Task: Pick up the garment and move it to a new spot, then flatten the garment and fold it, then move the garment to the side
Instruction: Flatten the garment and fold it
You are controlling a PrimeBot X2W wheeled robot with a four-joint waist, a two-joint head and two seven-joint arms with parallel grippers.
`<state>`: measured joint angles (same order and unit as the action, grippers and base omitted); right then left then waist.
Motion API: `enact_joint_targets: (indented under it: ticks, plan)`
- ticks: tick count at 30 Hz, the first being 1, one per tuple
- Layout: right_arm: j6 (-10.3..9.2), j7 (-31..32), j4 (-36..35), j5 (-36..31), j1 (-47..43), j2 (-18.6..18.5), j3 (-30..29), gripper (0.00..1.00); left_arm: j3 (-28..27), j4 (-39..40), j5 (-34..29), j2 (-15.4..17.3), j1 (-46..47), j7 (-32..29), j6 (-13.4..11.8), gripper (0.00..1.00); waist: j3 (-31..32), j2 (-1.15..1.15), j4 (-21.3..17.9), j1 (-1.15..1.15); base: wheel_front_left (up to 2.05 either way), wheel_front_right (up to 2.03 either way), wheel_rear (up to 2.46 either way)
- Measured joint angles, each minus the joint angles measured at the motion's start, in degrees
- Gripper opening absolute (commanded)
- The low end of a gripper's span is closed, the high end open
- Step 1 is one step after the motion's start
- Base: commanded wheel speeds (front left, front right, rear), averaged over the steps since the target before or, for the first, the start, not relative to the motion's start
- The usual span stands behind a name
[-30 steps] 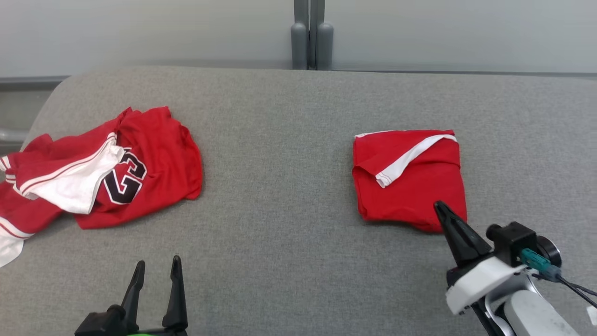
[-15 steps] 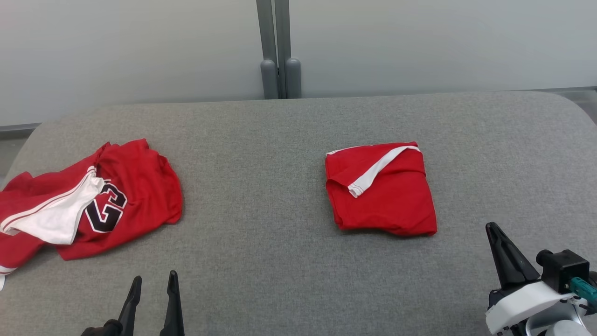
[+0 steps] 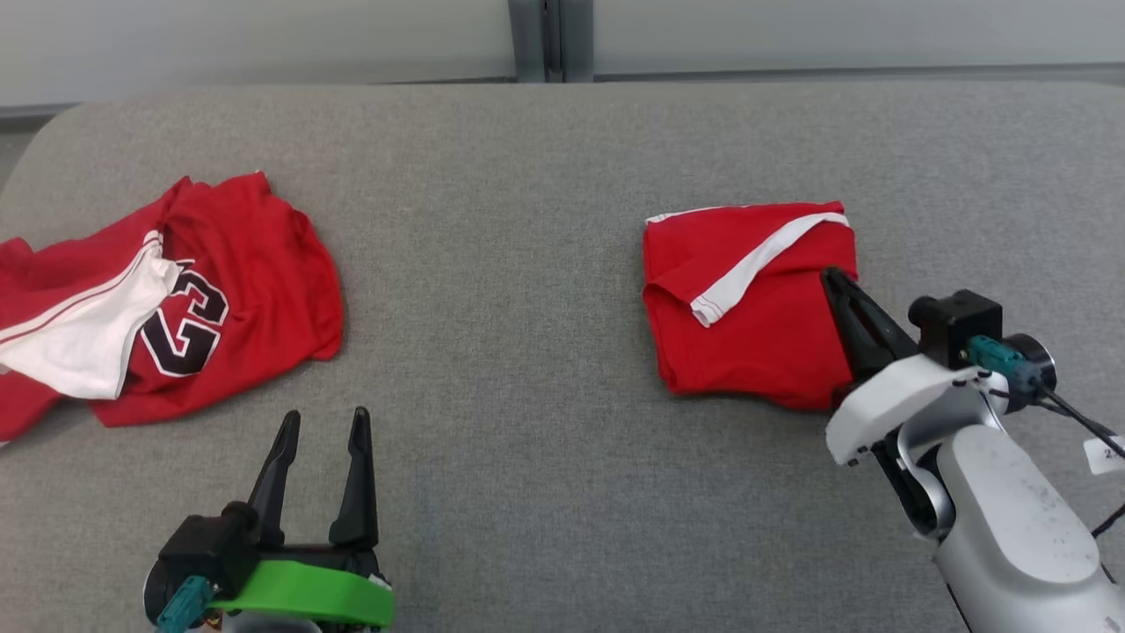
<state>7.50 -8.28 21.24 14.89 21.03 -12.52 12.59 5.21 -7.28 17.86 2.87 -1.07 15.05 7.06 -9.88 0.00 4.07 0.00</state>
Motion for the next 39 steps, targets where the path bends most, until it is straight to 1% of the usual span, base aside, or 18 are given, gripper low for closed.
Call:
enact_joint_targets:
  ticks: [3,9,19,26,32,39]
  plan:
    - [0.0,0.7,3.5,-0.5,3.1,0.2,0.5,0.0,0.6,-0.5,0.6,0.0,1.8,0.0,0.1,1.0,-2.4,0.0,1.2,0.0,0.0,0.0,0.0]
    - [0.0,0.6,8.0,-0.5,4.4,-0.2,2.7,0.0,0.5,-0.9,1.4,0.0,3.2,0.0,0.1,1.0,-5.6,0.0,4.2,0.0,0.0,0.0,0.0]
    - [0.0,1.9,9.6,0.5,8.9,-1.7,6.6,0.0,1.8,-1.4,2.8,0.0,4.8,0.0,0.2,1.0,-8.2,0.0,6.9,0.0,0.0,0.0,0.0]
    - [0.0,3.6,10.0,1.0,13.1,-3.7,6.8,0.0,4.1,-1.1,4.6,0.0,6.8,0.0,0.2,1.0,-9.3,0.0,9.5,0.0,0.0,0.0,0.0]
    - [0.0,5.2,11.7,1.2,16.4,-4.9,6.2,0.0,6.4,-1.8,6.1,0.0,7.1,0.0,0.2,1.0,-10.1,0.0,12.3,0.0,0.0,0.0,0.0]
    - [0.0,5.6,14.8,1.3,19.2,-4.6,6.2,0.0,7.3,-2.2,7.1,0.0,7.0,0.0,-0.5,1.0,-10.1,0.0,15.0,0.01,0.0,0.0,0.0]
